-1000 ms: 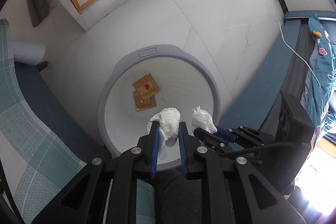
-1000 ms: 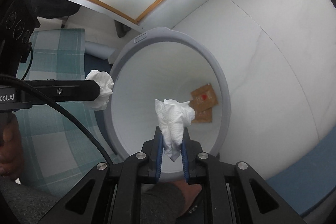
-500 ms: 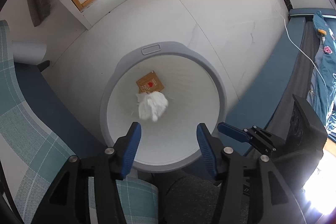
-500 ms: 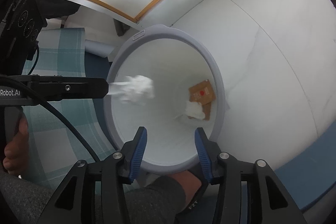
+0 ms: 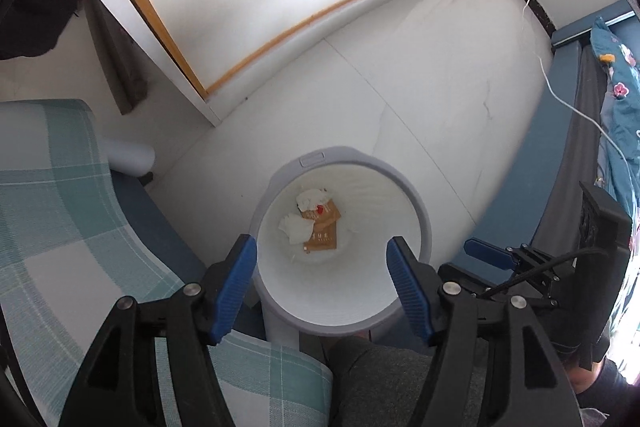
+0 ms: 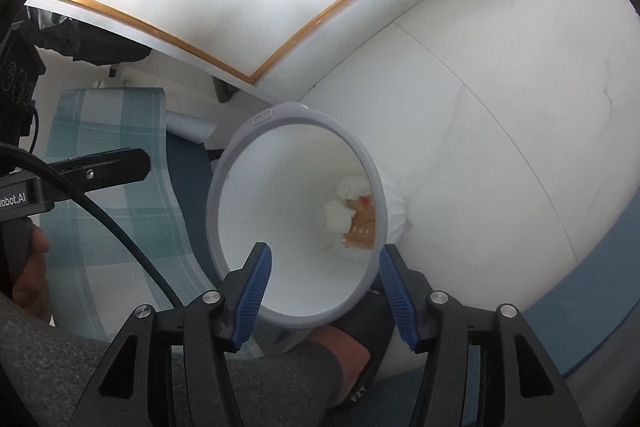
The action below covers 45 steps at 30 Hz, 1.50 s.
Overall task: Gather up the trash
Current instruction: 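Move both open tools from the bin back over the table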
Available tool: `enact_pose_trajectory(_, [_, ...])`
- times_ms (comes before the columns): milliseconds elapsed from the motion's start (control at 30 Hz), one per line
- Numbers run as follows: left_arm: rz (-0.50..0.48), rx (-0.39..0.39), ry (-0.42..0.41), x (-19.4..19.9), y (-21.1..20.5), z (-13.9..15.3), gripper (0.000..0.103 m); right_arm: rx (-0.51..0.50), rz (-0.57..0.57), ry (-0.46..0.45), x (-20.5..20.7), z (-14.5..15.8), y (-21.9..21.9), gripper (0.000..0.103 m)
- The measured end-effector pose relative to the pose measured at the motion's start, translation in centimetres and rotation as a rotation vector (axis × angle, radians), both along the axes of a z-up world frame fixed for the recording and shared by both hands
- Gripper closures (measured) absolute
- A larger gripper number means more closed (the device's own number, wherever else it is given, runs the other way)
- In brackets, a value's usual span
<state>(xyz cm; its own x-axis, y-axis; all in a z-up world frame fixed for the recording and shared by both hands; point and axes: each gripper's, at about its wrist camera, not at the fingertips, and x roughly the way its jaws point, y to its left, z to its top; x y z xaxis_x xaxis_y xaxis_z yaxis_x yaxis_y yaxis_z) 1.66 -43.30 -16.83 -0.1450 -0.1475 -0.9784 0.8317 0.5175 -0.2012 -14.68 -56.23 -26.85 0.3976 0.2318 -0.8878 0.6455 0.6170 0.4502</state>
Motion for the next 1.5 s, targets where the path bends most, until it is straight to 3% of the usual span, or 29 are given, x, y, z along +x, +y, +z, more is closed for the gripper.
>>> enact_pose_trajectory(167, [0.056, -0.083, -0.154, 0.6, 1.7, 4.3, 0.039, -0.097, -0.018, -0.050, -0.6, 4.2, -0.7, 0.045])
enact_pose_trajectory(467, [0.228, -0.240, -0.292, 2.0, 7.8, 10.6, 0.039, -0.302, -0.026, -0.174, -0.3, 13.7, -0.5, 0.037])
enact_pose_trajectory(533, [0.270, -0.266, -0.316, 2.2, 9.2, 12.0, 0.039, -0.335, -0.018, -0.211, 0.1, 15.7, -0.1, 0.032])
enact_pose_trajectory(700, [0.382, -0.365, -0.375, 2.1, 14.0, 16.7, 0.039, -0.390, -0.011, -0.285, 1.2, 19.8, 1.7, 0.032])
enact_pose_trajectory(767, [0.419, -0.413, -0.427, 2.1, 16.4, 18.7, 0.034, -0.431, -0.003, -0.323, 1.5, 21.6, 2.7, 0.031])
enact_pose_trajectory(833, [0.455, -0.451, -0.462, 2.2, 18.6, 20.0, 0.020, -0.464, 0.023, -0.369, 2.0, 23.2, 3.7, 0.030])
enact_pose_trajectory(867, [0.465, -0.465, -0.471, 2.3, 19.4, 20.7, 0.020, -0.488, 0.036, -0.388, 2.2, 24.2, 4.4, 0.029])
enact_pose_trajectory(1133, [0.586, -0.527, -0.628, 2.4, 27.3, 23.6, 0.019, -0.632, 0.146, -0.579, 4.4, 31.0, 11.0, 0.019])
enact_pose_trajectory(1267, [0.652, -0.550, -0.686, 2.6, 31.9, 24.1, 0.017, -0.601, 0.213, -0.677, 5.9, 33.1, 15.3, 0.016])
enact_pose_trajectory(1500, [0.787, -0.532, -0.746, 3.3, 38.5, 23.7, 0.014, -0.581, 0.363, -0.763, 9.4, 34.6, 24.2, 0.009])
